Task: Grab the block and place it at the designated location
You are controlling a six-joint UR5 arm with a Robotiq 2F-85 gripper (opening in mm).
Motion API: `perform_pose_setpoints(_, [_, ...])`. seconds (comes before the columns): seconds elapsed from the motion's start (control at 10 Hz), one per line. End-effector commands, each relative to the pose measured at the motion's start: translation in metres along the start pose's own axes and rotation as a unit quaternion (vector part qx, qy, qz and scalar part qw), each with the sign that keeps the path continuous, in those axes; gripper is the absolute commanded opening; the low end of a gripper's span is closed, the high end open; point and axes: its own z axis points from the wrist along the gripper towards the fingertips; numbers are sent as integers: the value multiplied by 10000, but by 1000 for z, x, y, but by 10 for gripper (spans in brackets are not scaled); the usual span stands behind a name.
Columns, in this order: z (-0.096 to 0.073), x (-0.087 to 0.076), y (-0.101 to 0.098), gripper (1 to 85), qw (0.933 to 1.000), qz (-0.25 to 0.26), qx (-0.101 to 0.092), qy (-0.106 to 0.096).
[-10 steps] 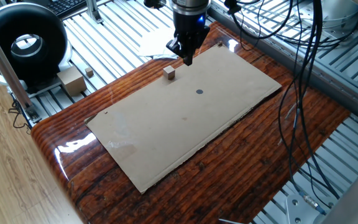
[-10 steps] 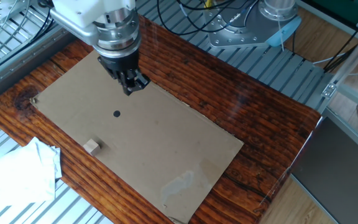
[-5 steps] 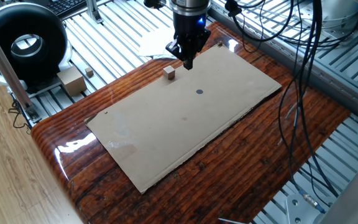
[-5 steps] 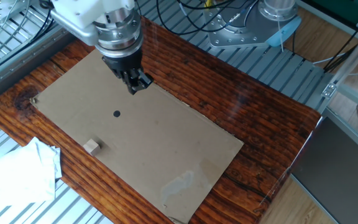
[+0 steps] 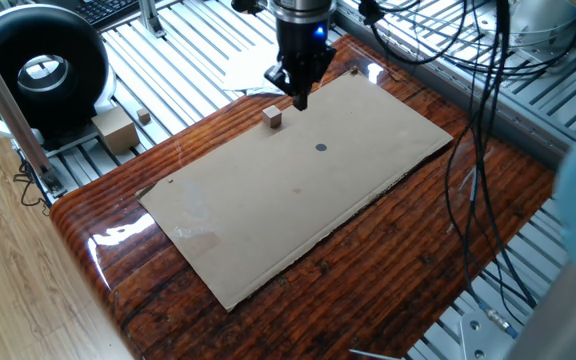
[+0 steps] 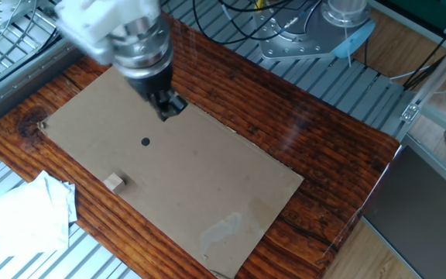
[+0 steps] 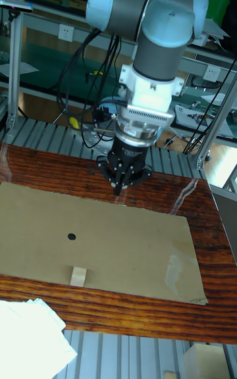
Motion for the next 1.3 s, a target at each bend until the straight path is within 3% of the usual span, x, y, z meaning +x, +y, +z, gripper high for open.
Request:
perform_pose_setpoints(0.0, [9, -52, 2, 10, 9999, -80, -125, 59])
perform_pose_setpoints(0.1, [12, -75, 0, 10, 9998, -142, -125, 43])
perform_pose_setpoints(0.4, [18, -114, -8, 10, 9993, -359, -55, -102])
perform_pose_setpoints(0.5, [18, -118, -13, 10, 9993, -328, 60, -139])
perform_pose_setpoints(0.7, [18, -110, -11, 10, 9999, 145, 5, 9])
perform_pose_setpoints(0.8, [17, -116, -23, 10, 9995, 190, 230, -107])
perform_pose_setpoints(0.9, [17, -118, -25, 10, 9992, 261, 273, -150])
perform_pose_setpoints(1.1, [17, -121, -24, 10, 9994, -126, 263, -205])
perform_pose_setpoints(1.2, [17, -124, -3, 10, 9995, 43, -148, -270])
